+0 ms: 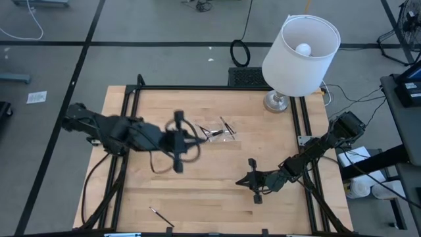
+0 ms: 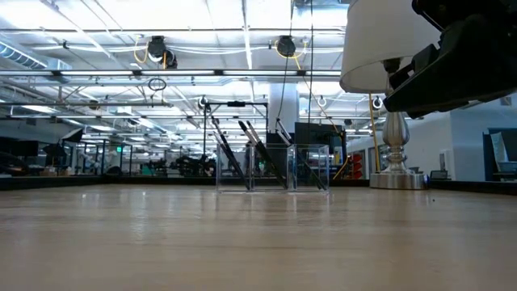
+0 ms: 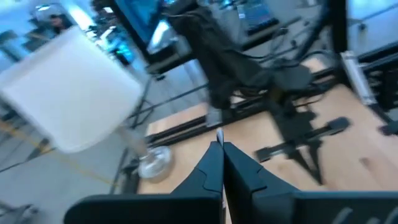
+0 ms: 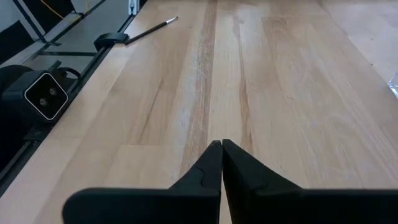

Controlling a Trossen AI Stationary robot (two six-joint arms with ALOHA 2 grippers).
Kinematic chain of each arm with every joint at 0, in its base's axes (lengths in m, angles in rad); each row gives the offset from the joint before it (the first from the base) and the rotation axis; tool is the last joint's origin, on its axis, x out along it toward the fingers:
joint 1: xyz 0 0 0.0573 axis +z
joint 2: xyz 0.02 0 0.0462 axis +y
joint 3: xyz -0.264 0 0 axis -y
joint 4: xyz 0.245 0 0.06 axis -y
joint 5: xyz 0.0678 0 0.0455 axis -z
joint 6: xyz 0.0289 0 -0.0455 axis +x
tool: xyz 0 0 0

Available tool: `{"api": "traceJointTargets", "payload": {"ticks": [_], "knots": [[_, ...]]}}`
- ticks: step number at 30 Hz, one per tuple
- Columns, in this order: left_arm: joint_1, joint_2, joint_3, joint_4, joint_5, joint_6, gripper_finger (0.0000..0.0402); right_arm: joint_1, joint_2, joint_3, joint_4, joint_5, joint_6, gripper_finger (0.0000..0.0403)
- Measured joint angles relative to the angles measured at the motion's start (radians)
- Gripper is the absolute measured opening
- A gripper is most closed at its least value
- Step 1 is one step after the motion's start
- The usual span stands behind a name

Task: Pick & Place Makeup Supplies
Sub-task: Put the makeup brush into the transparent organizer

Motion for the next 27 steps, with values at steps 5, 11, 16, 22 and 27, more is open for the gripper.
{"api": "traceJointTargets", "payload": {"ticks": [5, 11, 16, 22, 27], "knots": [[0.046, -0.098, -0.007, -0.086, -0.046, -0.021, 0.0001, 0.000, 0.000, 0.000, -0.003, 0.000, -0.003, 0.0000], [0.103, -0.253, -0.198, -0.022, -0.043, -0.082, 0.0001, -0.003, 0.000, 0.000, -0.003, 0.004, -0.030, 0.0000], [0.145, -0.393, -0.528, 0.274, -0.015, -0.115, 0.0000, -0.003, 0.000, 0.000, 0.001, 0.005, -0.034, 0.0000], [0.186, -0.459, -0.899, 0.776, 0.092, -0.154, 0.0000, -0.003, 0.000, 0.000, 0.005, 0.012, -0.032, 0.0000], [0.186, -0.435, -1.100, 1.150, 0.081, -0.162, 0.0000, -0.003, 0.000, 0.000, 0.005, 0.061, -0.031, 0.0000]]}}
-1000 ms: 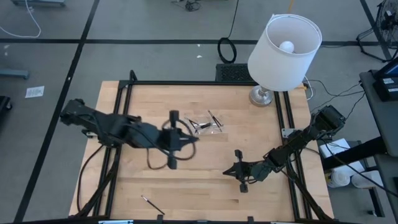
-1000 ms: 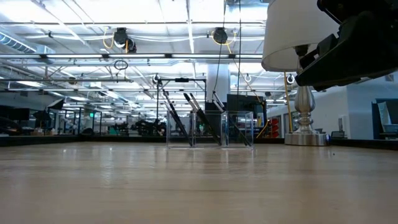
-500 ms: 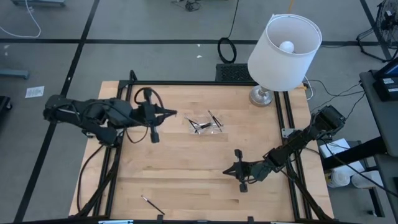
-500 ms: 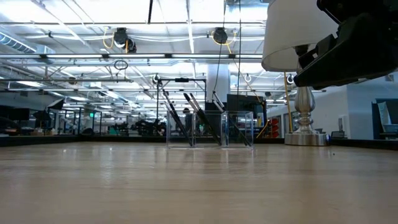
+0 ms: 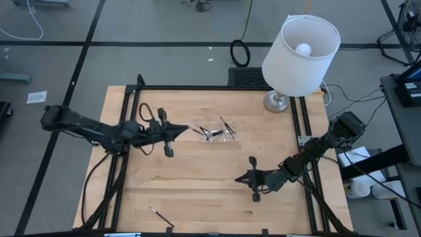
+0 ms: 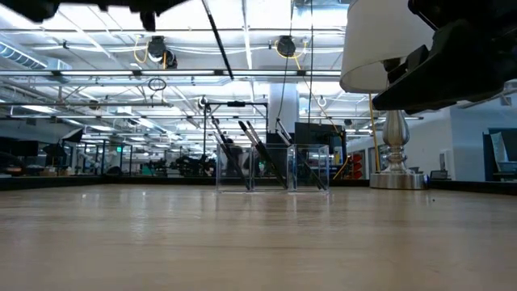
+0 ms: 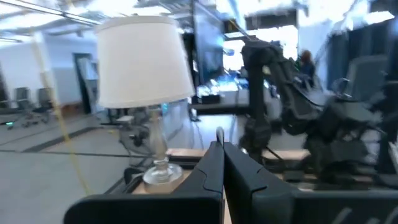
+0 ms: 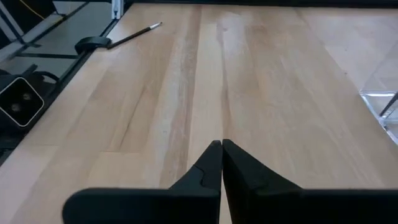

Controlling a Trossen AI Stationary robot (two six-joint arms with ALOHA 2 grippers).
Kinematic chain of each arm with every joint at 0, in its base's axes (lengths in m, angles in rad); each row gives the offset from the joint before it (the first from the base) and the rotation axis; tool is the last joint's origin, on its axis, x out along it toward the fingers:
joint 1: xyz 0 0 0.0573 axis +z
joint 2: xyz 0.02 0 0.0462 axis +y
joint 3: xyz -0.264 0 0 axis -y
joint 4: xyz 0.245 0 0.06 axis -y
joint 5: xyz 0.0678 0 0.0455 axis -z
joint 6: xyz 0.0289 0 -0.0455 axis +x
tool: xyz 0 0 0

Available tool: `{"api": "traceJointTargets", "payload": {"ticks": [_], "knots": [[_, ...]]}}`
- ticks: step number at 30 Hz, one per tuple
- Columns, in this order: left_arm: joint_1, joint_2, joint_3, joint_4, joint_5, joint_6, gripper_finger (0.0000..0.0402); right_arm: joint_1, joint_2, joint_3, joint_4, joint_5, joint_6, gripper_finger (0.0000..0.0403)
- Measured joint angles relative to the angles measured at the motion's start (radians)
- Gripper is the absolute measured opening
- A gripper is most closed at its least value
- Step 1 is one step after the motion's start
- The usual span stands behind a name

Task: Pick & Place Makeup Supplies
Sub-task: Put the makeup brush into the transparent organizer

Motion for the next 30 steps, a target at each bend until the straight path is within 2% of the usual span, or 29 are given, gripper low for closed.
{"api": "traceJointTargets", "payload": {"ticks": [4, 7, 18, 30], "knots": [[0.000, 0.060, -0.104, 0.214, -0.035, -0.001, 0.0000, -0.005, 0.000, 0.000, -0.001, -0.003, 0.000, 0.0000], [-0.001, 0.123, -0.143, 0.300, -0.071, -0.029, 0.0000, -0.008, 0.000, 0.000, -0.001, -0.003, 0.000, 0.0000], [0.002, 0.375, -0.144, 0.472, -0.276, -0.065, 0.0000, -0.008, 0.000, 0.000, -0.001, -0.003, 0.001, 0.0000], [0.033, 0.552, -0.143, 0.520, -0.351, -0.211, 0.0000, -0.008, 0.000, -0.001, -0.002, -0.006, 0.000, 0.0000]]}}
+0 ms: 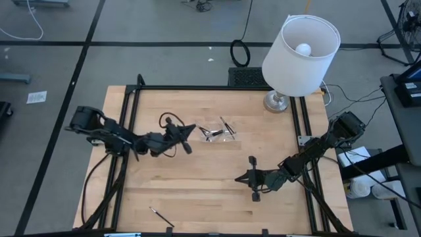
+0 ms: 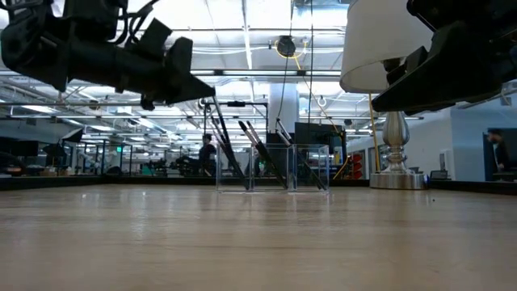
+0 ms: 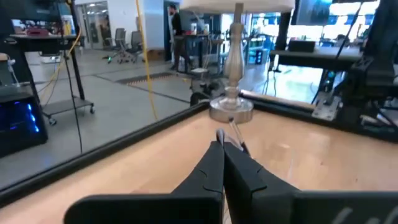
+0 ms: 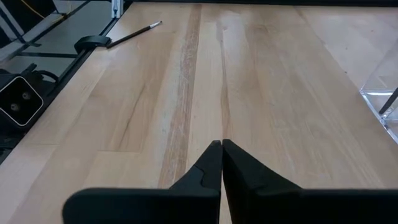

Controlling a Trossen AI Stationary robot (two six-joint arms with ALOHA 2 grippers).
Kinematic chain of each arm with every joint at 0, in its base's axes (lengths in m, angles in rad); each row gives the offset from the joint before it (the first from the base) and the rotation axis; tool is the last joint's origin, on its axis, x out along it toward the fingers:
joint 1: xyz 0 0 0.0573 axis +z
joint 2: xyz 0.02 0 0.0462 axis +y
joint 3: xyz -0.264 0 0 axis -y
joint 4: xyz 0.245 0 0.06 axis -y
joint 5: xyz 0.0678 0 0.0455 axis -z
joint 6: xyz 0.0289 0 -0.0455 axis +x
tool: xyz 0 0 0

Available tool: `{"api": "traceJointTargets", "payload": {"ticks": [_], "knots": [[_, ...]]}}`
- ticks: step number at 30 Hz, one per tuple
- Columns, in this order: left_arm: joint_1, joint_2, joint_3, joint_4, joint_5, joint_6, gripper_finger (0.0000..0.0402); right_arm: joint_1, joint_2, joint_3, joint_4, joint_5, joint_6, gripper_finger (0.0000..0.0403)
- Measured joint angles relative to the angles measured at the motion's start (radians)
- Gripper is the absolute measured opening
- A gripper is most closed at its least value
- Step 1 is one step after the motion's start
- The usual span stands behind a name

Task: Pick & Place Makeup Supplies
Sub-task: Put the makeup brush into the transparent organizer

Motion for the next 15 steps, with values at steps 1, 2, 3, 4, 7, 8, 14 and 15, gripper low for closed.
{"api": "traceJointTargets", "payload": {"ticks": [1, 2, 3, 4, 7, 8, 14, 15], "knots": [[0.000, 0.011, 0.000, 0.002, -0.001, -0.001, 0.0000, 0.000, 0.000, 0.000, 0.000, -0.001, 0.000, 0.0000], [0.000, 0.021, 0.000, 0.003, -0.001, -0.004, 0.0000, 0.000, 0.000, 0.000, 0.000, -0.001, 0.000, 0.0000], [0.000, 0.033, 0.000, 0.004, -0.002, -0.011, 0.0000, 0.000, 0.000, 0.000, 0.000, -0.001, 0.000, 0.0000], [0.001, 0.044, 0.000, 0.004, -0.002, -0.017, 0.0000, 0.000, 0.000, 0.000, 0.000, -0.001, 0.000, 0.0000], [0.001, 0.076, 0.001, 0.005, -0.003, -0.041, 0.0000, 0.000, 0.000, 0.000, 0.000, -0.001, 0.000, 0.0000], [0.001, 0.086, 0.001, 0.007, -0.005, -0.049, 0.0000, 0.000, 0.000, 0.000, 0.000, -0.001, 0.000, 0.0000], [0.001, 0.141, 0.001, 0.067, -0.005, -0.049, 0.0000, 0.000, 0.000, 0.000, 0.000, -0.001, 0.000, 0.0000], [0.002, 0.144, 0.001, 0.069, -0.001, -0.049, 0.0000, 0.000, 0.000, 0.000, 0.000, -0.001, 0.000, 0.0000]]}}
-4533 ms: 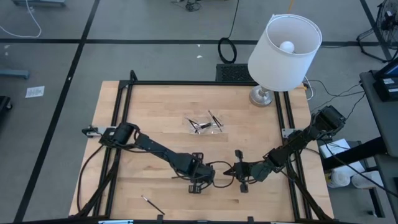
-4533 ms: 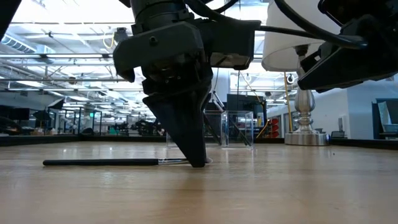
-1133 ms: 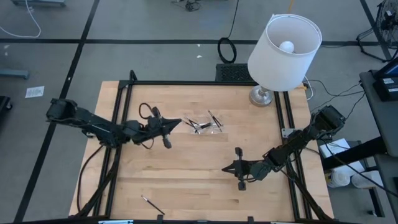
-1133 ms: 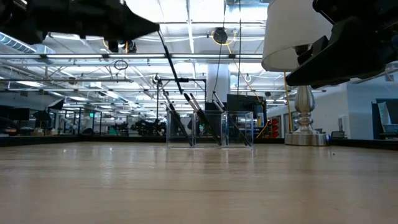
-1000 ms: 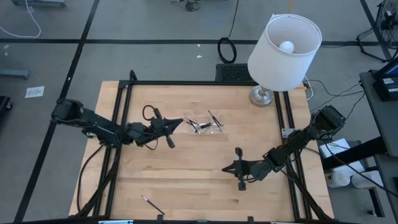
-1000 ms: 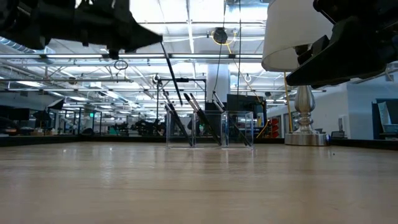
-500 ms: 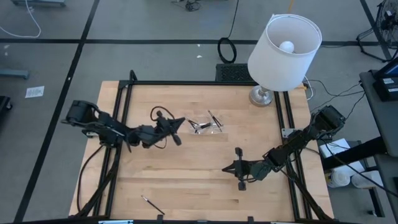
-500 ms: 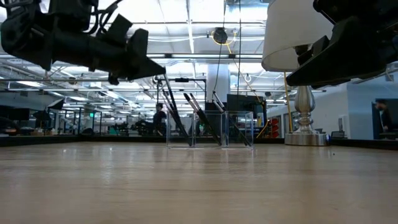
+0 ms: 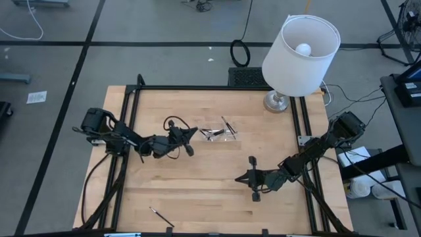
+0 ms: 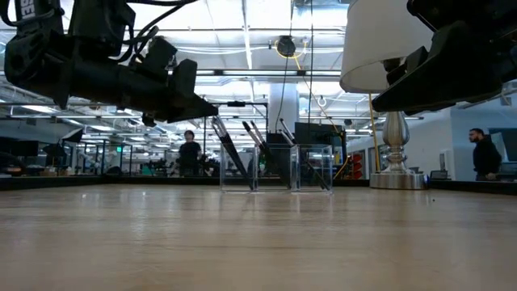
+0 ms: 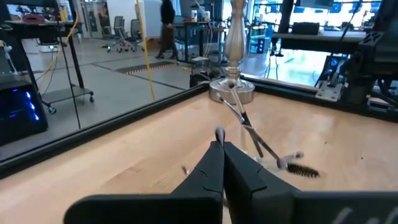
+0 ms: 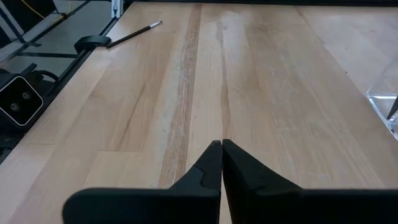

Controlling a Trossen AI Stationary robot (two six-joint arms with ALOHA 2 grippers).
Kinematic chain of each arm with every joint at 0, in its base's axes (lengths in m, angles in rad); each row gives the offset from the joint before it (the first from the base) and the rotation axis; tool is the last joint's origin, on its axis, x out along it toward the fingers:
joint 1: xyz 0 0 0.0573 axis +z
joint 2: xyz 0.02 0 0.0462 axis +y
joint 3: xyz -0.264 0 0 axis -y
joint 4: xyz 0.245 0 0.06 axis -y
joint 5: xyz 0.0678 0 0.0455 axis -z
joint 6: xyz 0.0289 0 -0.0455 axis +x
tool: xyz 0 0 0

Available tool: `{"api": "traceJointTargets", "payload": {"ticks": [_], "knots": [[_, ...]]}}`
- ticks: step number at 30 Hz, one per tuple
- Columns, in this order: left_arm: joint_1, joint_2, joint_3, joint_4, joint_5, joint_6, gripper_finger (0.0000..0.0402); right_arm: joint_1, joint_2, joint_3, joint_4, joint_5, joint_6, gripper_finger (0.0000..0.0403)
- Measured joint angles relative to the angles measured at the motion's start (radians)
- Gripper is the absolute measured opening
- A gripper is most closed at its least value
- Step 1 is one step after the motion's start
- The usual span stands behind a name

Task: Pick & Place Makeup Supplies
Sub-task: Put the makeup brush into the transparent organizer

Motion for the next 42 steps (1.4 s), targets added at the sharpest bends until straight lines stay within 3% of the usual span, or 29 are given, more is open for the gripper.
{"api": "traceJointTargets", "payload": {"ticks": [11, 19, 25, 30, 33, 35, 39, 42], "knots": [[0.013, 0.003, 0.000, -0.013, 0.016, -0.030, 0.0017, 0.000, 0.000, 0.000, 0.000, 0.000, 0.000, 0.0000], [0.004, -0.069, 0.000, -0.027, 0.081, -0.012, 0.0095, 0.000, 0.000, 0.000, -0.001, -0.001, 0.000, 0.0000], [-0.050, -0.248, 0.000, -0.155, 0.076, 0.092, 0.0163, 0.000, 0.000, 0.000, -0.008, -0.001, 0.000, 0.0000], [-0.173, -0.465, 0.004, -0.461, 0.058, 0.081, 0.0188, 0.005, 0.000, 0.000, -0.009, -0.004, 0.005, 0.0000], [-0.297, -0.600, 0.065, -0.788, 0.064, -0.002, 0.0189, 0.008, 0.000, 0.000, -0.018, -0.004, 0.016, 0.0000], [-0.390, -0.651, 0.149, -1.066, 0.068, -0.141, 0.0180, 0.008, 0.000, 0.000, -0.021, -0.004, 0.024, 0.0000], [-0.568, -0.618, 0.329, -1.549, 0.149, -0.471, 0.0136, 0.008, 0.000, 0.000, -0.022, -0.004, 0.049, 0.0000], [-0.696, -0.514, 0.431, -1.715, 0.282, -0.646, 0.0099, 0.010, 0.000, 0.000, -0.023, -0.004, 0.063, 0.0000]]}}
